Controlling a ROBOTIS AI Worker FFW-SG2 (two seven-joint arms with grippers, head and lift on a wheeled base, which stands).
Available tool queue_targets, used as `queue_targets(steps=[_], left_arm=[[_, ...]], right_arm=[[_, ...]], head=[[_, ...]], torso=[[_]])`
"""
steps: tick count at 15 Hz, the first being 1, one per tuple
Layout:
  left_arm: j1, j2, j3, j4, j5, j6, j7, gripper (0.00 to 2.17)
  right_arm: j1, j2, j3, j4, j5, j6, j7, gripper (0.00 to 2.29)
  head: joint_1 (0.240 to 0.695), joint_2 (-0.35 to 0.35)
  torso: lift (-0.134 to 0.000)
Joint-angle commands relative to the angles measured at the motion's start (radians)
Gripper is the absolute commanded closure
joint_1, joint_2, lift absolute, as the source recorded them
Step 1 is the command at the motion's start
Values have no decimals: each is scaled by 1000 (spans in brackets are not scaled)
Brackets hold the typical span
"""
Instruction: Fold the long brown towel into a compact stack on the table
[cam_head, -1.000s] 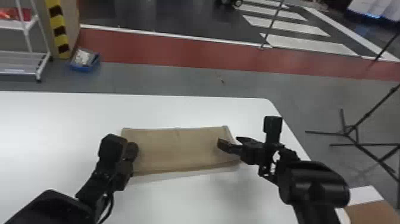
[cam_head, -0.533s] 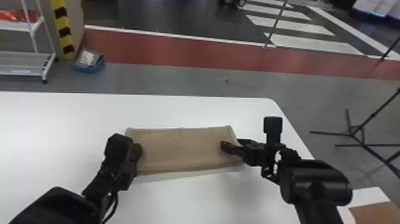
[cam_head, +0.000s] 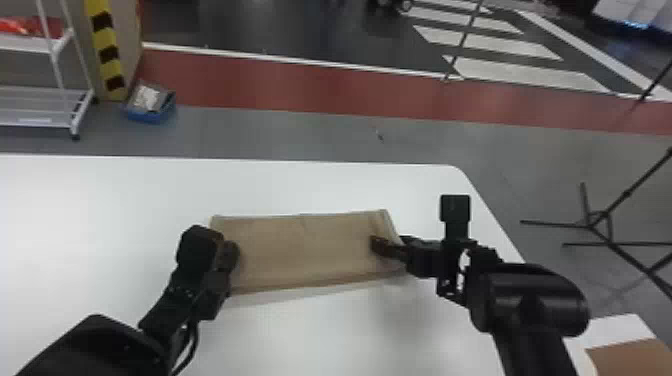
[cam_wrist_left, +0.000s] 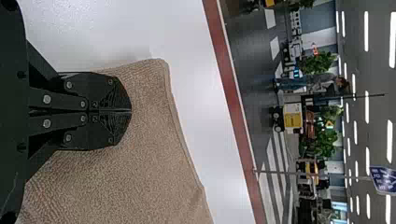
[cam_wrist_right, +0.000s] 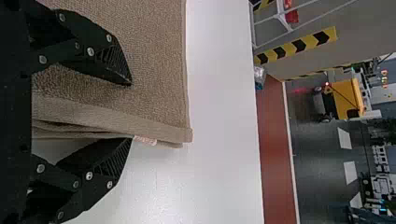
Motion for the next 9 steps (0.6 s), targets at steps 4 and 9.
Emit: queue_targets(steps=[4, 9], left_arm=[[2, 0, -3, 0, -2, 6, 1, 1970], [3, -3, -19, -3, -3, 18, 2, 1970]], right_arm=[[47, 9, -11, -109, -72, 52, 18, 1322], [87, 69, 27, -334, -121, 141, 12, 1322]], head=[[695, -278], [695, -242]], torso=[[-112], [-112]])
